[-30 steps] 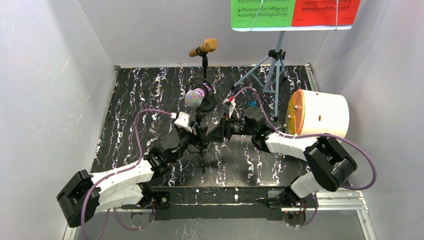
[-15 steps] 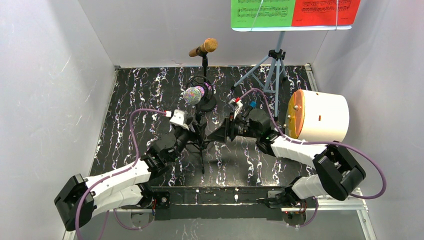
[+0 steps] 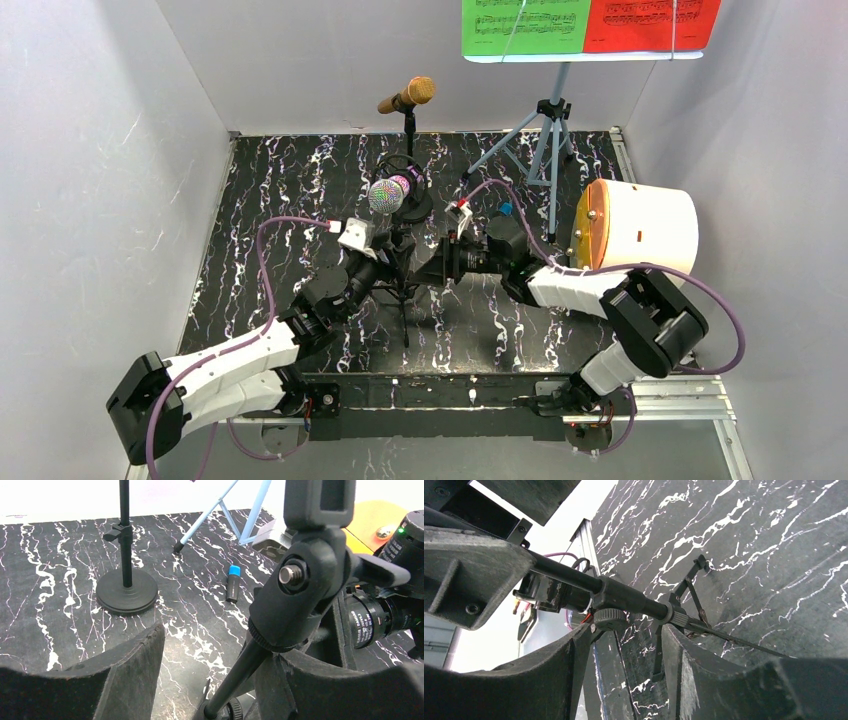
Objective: Pack up the instrument practice props
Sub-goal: Unscrew the knob on the microphone stand.
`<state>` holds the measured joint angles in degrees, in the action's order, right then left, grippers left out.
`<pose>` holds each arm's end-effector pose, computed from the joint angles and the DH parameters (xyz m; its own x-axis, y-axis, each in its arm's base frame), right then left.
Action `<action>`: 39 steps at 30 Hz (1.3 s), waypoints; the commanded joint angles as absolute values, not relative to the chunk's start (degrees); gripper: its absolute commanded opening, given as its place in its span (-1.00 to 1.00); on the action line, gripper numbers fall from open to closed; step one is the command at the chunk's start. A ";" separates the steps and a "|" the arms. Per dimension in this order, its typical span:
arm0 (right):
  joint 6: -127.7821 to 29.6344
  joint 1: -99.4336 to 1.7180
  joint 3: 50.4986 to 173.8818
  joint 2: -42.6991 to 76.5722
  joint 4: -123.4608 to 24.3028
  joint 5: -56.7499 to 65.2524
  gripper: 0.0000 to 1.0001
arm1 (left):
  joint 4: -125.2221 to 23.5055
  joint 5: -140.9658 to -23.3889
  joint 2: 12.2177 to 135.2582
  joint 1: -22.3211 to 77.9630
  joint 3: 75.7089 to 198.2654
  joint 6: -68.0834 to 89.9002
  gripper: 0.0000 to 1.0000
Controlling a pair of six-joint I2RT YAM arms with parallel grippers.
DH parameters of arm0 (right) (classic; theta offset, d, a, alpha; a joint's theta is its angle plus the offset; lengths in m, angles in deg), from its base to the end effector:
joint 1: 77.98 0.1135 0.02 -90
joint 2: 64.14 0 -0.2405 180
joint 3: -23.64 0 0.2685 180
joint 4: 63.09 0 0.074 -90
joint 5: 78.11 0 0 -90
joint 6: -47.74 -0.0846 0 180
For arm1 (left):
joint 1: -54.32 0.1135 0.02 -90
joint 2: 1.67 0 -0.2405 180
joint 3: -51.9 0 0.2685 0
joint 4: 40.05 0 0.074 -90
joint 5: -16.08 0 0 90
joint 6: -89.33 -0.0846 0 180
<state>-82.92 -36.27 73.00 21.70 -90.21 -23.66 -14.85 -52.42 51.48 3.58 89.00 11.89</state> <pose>0.2356 0.2758 0.1705 -0.7239 0.0650 -0.6869 -0.6564 0.2417 0.7146 0.2041 -0.2007 0.2560 -0.0086 -0.3091 -0.9510 0.5015 0.8214 -0.2716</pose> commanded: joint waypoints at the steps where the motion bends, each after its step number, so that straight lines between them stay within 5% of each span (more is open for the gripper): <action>1: -84.10 -35.62 76.13 23.31 -96.05 -26.50 0.22 | -14.03 -52.76 51.03 3.78 90.83 11.62 0.15; 13: -83.81 -34.95 78.23 25.36 -94.70 -27.65 -0.06 | -14.57 -53.91 50.74 3.78 90.92 10.54 0.07; 24: -69.87 -35.14 84.17 26.74 -80.69 -30.86 -0.95 | -17.74 -54.21 47.92 3.73 91.06 9.38 0.15; 39: -56.01 -39.51 95.87 31.57 -63.62 -44.53 -0.97 | -7.59 -64.57 47.20 5.58 87.82 5.96 0.21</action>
